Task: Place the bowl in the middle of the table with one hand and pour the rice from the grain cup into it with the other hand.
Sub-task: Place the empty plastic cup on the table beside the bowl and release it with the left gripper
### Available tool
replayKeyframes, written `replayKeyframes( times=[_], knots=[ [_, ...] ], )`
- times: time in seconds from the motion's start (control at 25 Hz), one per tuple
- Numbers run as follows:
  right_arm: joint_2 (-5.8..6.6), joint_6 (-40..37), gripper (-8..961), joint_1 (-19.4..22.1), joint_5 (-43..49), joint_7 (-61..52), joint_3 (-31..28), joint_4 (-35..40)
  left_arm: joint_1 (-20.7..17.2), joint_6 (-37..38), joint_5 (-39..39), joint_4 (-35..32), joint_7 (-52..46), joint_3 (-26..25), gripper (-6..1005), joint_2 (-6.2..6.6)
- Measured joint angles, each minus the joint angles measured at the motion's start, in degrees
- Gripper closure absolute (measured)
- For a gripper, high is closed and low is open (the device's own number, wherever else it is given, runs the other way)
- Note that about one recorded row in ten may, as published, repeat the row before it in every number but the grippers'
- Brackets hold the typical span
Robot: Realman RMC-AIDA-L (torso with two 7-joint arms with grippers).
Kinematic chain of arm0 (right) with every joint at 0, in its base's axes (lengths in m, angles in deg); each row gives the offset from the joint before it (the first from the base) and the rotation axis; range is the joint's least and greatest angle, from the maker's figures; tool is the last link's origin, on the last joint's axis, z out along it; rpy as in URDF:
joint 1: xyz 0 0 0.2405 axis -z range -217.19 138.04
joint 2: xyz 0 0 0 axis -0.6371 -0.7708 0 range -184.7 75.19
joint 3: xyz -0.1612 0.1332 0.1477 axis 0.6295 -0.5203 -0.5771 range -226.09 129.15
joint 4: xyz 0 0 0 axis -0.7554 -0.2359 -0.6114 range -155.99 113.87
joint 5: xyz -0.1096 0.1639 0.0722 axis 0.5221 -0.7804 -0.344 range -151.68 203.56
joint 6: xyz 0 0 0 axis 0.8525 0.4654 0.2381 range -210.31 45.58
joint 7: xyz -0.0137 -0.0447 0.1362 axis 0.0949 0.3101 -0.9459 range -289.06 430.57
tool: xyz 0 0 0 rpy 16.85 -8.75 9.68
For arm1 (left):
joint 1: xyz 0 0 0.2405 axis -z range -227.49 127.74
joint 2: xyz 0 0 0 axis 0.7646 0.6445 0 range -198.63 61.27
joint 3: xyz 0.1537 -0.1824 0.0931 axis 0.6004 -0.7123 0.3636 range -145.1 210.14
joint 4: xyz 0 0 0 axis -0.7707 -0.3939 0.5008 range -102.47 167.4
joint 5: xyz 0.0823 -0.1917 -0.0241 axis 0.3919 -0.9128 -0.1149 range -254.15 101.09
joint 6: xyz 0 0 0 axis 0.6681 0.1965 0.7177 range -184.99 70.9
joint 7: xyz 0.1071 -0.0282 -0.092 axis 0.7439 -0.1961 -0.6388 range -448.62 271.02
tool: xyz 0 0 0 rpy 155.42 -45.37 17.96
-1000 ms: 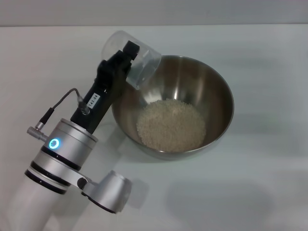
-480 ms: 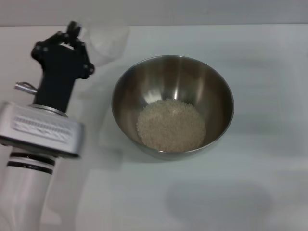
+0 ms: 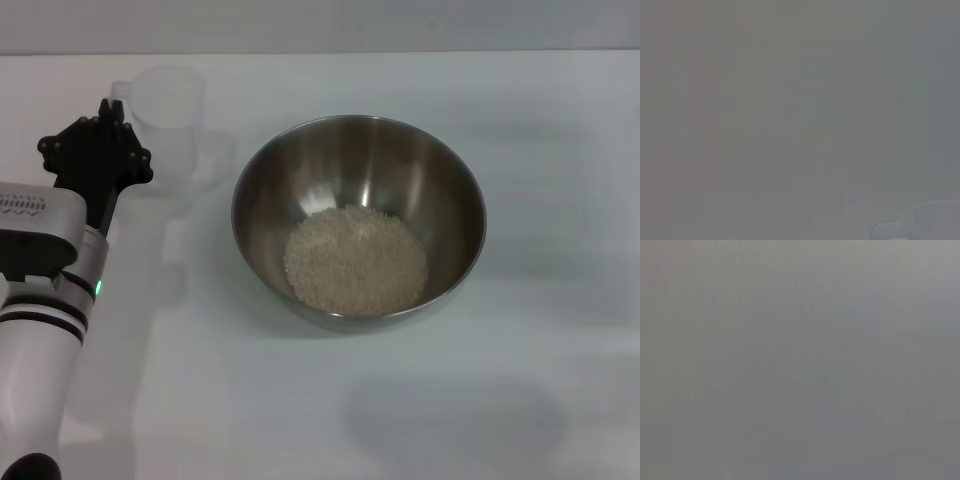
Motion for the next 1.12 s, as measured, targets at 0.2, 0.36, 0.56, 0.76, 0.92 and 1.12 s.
replayKeyframes(
  times=[0.2, 0.36, 0.56, 0.76, 0.92, 1.12],
  knots=[
    [-0.12, -0.15, 620, 0.11, 0.0, 0.0, 0.0, -0.1, 0.31, -4.68, -0.13, -2.26, -5.74, -1.62, 951, 0.02],
    [-0.13, -0.4, 620, 0.2, 0.0, 0.0, 0.0, -0.16, 0.35, -8.71, -0.23, -2.94, -7.79, -2.88, 947, 0.04],
    [-0.13, -0.43, 619, 0.22, 0.0, 0.0, -0.04, -0.16, 0.36, -10.6, -0.26, -3.14, -8.66, -3.05, 941, 0.03],
    [-0.19, -0.47, 619, 0.34, 0.0, 0.0, -0.04, -0.16, 0.43, -11.79, -0.29, -3.23, -8.74, -2.91, 935, 0.03],
    [-0.21, -0.48, 619, 0.38, 0.0, 0.0, -0.15, -0.16, 0.44, -11.81, -0.25, -3.14, -8.79, -2.69, 931, 0.11],
    [-0.22, -0.48, 619, 0.56, 0.0, 0.0, -0.24, -0.18, -0.17, -11.84, 0.06, -2.06, -8.96, -2.66, 925, 0.35]
  ],
)
